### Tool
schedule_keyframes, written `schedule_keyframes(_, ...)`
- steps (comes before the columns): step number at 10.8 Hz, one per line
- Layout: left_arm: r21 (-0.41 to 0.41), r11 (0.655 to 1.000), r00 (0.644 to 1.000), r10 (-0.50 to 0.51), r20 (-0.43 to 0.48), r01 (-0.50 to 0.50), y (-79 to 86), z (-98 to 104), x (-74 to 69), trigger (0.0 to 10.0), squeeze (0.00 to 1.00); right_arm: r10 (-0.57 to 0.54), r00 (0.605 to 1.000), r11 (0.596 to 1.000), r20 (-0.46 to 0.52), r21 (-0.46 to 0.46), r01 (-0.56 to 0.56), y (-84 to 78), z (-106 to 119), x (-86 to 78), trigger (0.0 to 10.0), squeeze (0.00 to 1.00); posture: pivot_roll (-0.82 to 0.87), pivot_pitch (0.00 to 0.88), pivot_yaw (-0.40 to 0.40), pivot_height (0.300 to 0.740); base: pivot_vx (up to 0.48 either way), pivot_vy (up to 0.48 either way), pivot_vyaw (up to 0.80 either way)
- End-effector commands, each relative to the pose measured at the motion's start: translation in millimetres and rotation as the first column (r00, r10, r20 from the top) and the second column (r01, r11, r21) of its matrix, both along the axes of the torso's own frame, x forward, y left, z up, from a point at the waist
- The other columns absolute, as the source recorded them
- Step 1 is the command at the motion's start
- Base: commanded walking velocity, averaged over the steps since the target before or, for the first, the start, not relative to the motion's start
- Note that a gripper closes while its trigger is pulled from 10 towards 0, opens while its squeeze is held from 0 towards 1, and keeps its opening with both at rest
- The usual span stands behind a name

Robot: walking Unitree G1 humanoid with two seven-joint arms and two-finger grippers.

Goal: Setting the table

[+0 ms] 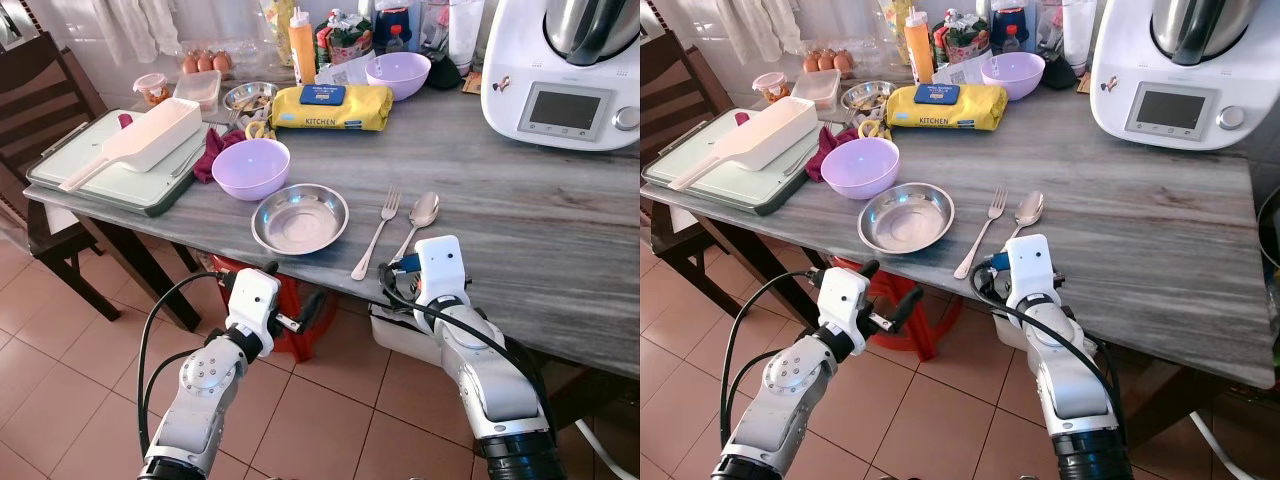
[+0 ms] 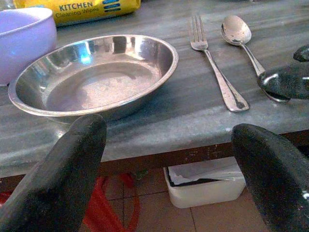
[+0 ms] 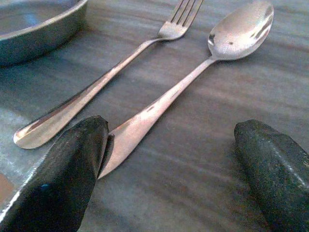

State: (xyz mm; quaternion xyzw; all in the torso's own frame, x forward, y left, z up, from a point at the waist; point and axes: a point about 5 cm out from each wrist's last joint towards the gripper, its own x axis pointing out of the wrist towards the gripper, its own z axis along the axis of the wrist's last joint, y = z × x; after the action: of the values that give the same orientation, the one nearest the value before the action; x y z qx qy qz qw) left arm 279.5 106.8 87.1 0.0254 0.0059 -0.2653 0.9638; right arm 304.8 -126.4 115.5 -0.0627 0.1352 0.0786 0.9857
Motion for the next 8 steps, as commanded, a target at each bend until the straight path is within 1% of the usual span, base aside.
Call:
schedule_keyframes(1, 0.009, 1.000, 1.000, 0.000, 0.001, 0.000, 4.3, 1.1, -1.2, 10.0, 0.00, 0.001, 0.999, 1.000, -0.033, 0.007, 0.000, 2.4, -5.7, -1.6, 10.0, 0.00, -0.10, 0.087, 0.154, 0.740, 0.000, 0.000, 0.00)
schedule_keyframes(8, 0.012, 1.000, 1.000, -0.005, -0.001, 0.005, 3.1, 0.7, 0.0, 10.0, 0.00, -0.018, 0.999, 1.000, -0.030, 0.015, 0.019, -4.8, -0.6, -4.5, 10.0, 0.00, -0.11, 0.088, 0.159, 0.740, 0.000, 0.000, 0.00)
